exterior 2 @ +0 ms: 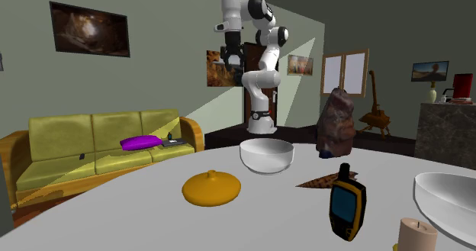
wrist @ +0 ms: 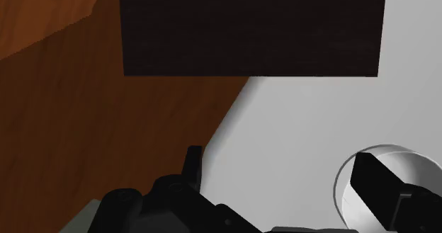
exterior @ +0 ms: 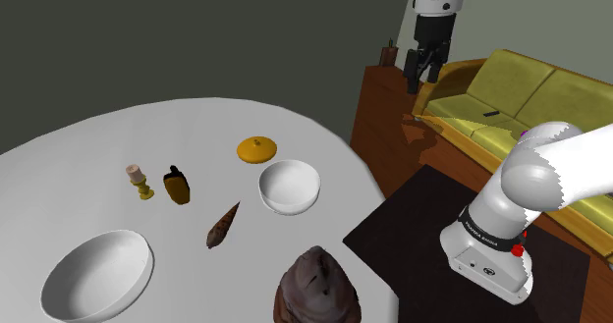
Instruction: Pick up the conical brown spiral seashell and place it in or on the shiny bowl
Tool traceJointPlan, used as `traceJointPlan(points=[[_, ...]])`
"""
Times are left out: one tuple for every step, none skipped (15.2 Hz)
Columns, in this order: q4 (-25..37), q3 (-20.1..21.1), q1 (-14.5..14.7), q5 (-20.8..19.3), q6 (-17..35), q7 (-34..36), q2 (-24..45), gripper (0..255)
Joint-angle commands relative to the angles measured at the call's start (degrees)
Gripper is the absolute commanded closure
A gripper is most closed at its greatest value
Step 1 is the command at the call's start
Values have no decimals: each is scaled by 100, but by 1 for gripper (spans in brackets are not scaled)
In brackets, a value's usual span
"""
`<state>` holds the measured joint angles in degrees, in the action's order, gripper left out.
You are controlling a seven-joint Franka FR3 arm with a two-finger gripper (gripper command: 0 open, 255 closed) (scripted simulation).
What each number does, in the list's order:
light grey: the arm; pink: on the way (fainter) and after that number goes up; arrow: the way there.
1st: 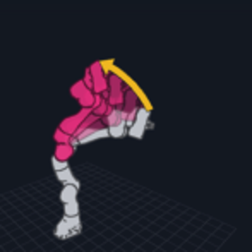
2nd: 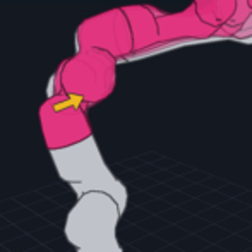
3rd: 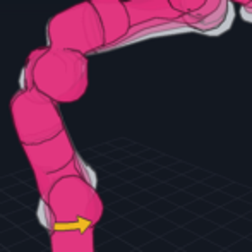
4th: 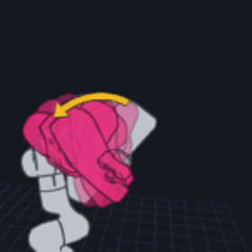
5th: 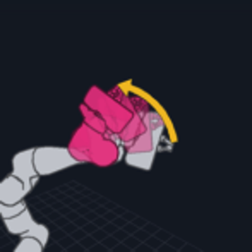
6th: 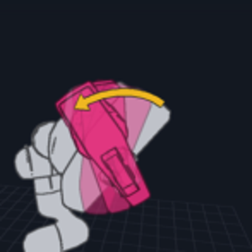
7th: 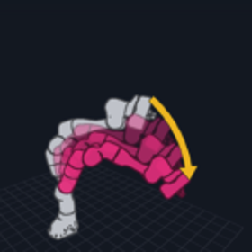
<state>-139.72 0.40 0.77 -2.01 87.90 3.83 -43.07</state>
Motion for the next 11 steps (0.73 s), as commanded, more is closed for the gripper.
traceJointPlan(points=[[0,0,0,0,0,0,0,0],[-82,109,24,114,93,194,30,0],[-157,220,50,228,191,387,69,0],[-225,331,76,342,294,579,119,0],[-284,443,102,456,401,768,178,0],[-336,556,129,569,513,956,248,0],[-380,668,156,681,629,1143,327,0],[-415,781,183,790,749,1327,417,0],[-443,892,211,896,873,1511,518,0],[-462,1003,238,1000,1001,1694,628,0],[-472,1115,262,1100,1132,1873,748,0]])
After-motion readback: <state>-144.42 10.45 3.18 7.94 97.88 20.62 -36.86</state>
